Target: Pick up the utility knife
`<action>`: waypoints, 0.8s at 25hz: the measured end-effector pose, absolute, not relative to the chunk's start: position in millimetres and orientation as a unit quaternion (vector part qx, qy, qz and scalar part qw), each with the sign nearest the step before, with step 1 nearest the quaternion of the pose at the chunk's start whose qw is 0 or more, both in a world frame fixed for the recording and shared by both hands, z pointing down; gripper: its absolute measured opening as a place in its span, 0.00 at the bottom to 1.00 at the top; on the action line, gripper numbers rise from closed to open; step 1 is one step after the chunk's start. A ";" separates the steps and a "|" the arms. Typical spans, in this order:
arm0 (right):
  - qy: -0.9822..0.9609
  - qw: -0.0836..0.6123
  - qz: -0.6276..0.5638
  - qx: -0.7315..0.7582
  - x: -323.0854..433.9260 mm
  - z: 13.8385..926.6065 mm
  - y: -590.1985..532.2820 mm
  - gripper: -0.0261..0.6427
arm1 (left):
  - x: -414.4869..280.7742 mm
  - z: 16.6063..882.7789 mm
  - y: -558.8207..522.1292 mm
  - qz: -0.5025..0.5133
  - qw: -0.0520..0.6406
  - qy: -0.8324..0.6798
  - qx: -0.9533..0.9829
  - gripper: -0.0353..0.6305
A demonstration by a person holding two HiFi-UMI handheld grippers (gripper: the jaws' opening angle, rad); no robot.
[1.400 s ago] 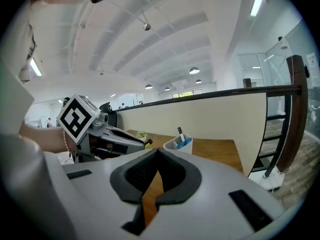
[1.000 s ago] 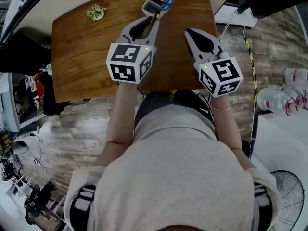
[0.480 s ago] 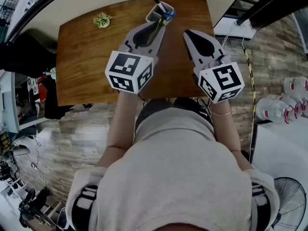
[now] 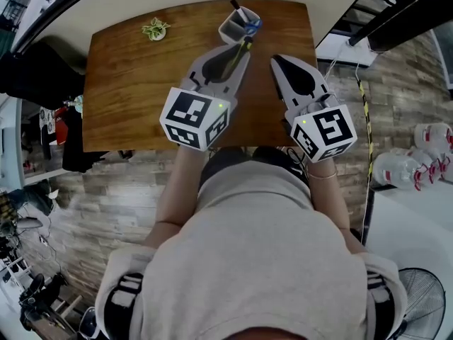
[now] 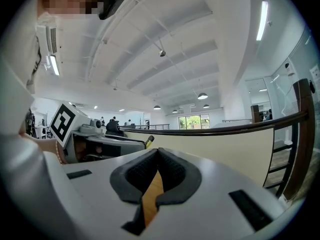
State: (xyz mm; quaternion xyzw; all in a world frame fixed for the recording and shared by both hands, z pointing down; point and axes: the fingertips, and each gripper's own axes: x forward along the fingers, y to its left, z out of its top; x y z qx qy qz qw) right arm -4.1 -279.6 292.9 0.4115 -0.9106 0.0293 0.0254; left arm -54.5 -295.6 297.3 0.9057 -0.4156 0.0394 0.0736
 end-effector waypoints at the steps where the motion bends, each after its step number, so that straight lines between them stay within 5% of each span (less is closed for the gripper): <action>1: -0.910 0.025 0.031 0.412 -3.8 293.8 -278.6 0.06 | -53.9 297.6 -293.2 0.037 0.073 -0.413 0.907 0.16; 20: -0.910 0.032 0.058 0.409 1.0 313.6 -266.8 0.06 | -45.0 318.0 -273.3 0.047 0.090 -0.409 0.907 0.16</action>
